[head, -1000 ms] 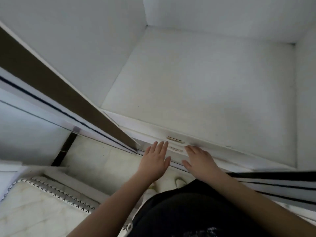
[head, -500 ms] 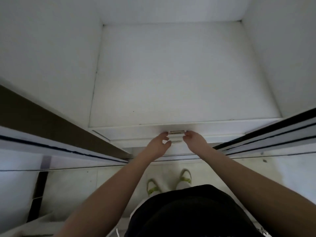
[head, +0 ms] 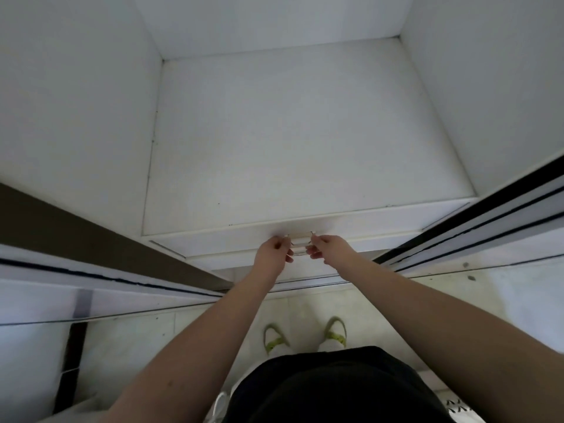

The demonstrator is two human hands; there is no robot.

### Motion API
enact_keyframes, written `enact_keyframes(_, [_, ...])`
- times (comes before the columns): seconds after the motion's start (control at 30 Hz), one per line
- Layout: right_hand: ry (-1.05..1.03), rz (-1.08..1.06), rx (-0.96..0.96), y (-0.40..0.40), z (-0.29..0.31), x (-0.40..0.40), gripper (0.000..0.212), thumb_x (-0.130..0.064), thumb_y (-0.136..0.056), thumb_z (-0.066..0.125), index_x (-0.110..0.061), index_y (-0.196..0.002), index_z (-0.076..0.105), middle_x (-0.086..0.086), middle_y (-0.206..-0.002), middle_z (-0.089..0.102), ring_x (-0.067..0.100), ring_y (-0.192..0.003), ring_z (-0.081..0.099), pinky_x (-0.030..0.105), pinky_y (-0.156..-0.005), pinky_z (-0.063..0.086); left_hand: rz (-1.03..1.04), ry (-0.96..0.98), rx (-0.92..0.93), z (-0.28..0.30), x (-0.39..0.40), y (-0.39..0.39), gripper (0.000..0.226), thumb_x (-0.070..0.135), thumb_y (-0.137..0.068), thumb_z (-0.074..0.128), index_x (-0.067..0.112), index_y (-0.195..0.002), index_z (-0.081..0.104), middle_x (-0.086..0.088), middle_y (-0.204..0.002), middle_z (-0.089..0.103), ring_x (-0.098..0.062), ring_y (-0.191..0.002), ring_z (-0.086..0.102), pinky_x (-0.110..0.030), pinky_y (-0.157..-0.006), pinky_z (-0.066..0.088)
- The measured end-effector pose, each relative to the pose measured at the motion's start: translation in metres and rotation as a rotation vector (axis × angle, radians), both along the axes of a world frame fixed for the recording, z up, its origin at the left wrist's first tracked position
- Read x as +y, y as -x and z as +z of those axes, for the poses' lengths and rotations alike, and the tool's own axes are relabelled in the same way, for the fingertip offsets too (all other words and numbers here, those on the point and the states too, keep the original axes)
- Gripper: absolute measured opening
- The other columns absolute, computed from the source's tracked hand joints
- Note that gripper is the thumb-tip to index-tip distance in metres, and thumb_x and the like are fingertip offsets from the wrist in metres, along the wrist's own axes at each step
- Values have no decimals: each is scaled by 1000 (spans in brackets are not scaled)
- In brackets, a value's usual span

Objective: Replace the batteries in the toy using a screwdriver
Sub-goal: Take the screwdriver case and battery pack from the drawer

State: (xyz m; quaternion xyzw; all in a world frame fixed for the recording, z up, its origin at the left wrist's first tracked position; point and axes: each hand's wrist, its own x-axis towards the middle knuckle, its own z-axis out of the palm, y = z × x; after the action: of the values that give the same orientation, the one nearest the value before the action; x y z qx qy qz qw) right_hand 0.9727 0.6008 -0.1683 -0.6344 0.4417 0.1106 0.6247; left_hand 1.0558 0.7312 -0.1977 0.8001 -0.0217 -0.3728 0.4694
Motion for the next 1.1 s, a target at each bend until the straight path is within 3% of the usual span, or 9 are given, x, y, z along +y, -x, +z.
enact_keyframes(0.1, [42, 32, -32, 5, -4, 1, 30, -25, -101, 46, -11, -84, 66, -2, -74, 67, 13, -65, 57, 23, -68, 44, 8, -48, -21, 5, -1, 8, 20, 24, -99, 48, 13, -87, 59, 0, -71, 64, -12, -56, 60, -26, -52, 40])
enact_keyframes(0.23, [35, 87, -9, 24, -7, 7, 31, -27, -101, 45, -9, -90, 68, -2, -77, 69, 12, -66, 57, 22, -66, 43, -181, -220, -74, 19, 8, 17, 27, 27, -101, 43, 11, -88, 59, -1, -72, 64, -13, -57, 59, -21, -48, 45])
enact_keyframes(0.33, [3, 103, -1, 42, -7, 10, 33, -29, -101, 47, -8, -92, 71, 0, -81, 72, 13, -69, 59, 22, -69, 46, -491, -415, -450, 40, 27, 27, 32, 30, -101, 37, 19, -75, 51, 2, -69, 57, -21, -66, 57, -30, -59, 46])
enact_keyframes(0.4, [-9, 136, 19, 51, -5, 12, 35, -30, -101, 46, -8, -96, 72, 0, -83, 73, 11, -69, 61, 17, -63, 44, -525, -302, -790, 62, 37, 36, 31, 29, -99, 38, 19, -70, 45, 9, -61, 42, -16, -60, 45, -28, -57, 36])
enact_keyframes(0.5, [-4, 239, 60, 61, 2, 11, 34, -30, -101, 45, -7, -102, 70, 1, -88, 71, 11, -71, 62, 16, -63, 44, -427, -115, -1152, 73, 40, 32, 23, 24, -93, 42, 15, -77, 55, 6, -71, 51, -13, -65, 45, -24, -62, 36])
enact_keyframes(0.7, [102, 347, 59, 92, 55, -10, 22, -34, -99, 46, -21, -106, 62, -4, -97, 70, 10, -87, 66, 24, -74, 46, -600, -516, -1019, 50, 36, 22, 44, 36, -98, 27, 17, -113, 64, -1, -109, 68, -22, -100, 62, -38, -87, 46])
enact_keyframes(0.87, [535, 426, -87, 93, 79, -34, 21, -35, -98, 48, -26, -105, 65, -10, -95, 68, 8, -88, 61, 20, -72, 43, -710, -524, -1029, 56, 39, 23, 52, 35, -98, 18, 18, -109, 67, 1, -95, 72, -23, -87, 67, -32, -77, 48])
enact_keyframes(1.0, [913, 566, -67, 76, 57, -45, 30, -31, -99, 46, -20, -120, 64, -1, -121, 64, 22, -116, 53, 35, -95, 39, -893, -574, -772, 63, 38, 22, 45, 34, -104, 18, 18, -121, 57, -6, -99, 68, -28, -88, 63, -35, -74, 50])
enact_keyframes(1.1, [1004, 659, 89, 73, 44, -43, 48, -44, -98, 25, -24, -125, 60, -4, -128, 61, 20, -123, 49, 34, -100, 36, -963, -604, -587, 73, 34, 14, 44, 41, -103, 23, 21, -115, 61, -6, -99, 67, -25, -89, 60, -32, -71, 44])
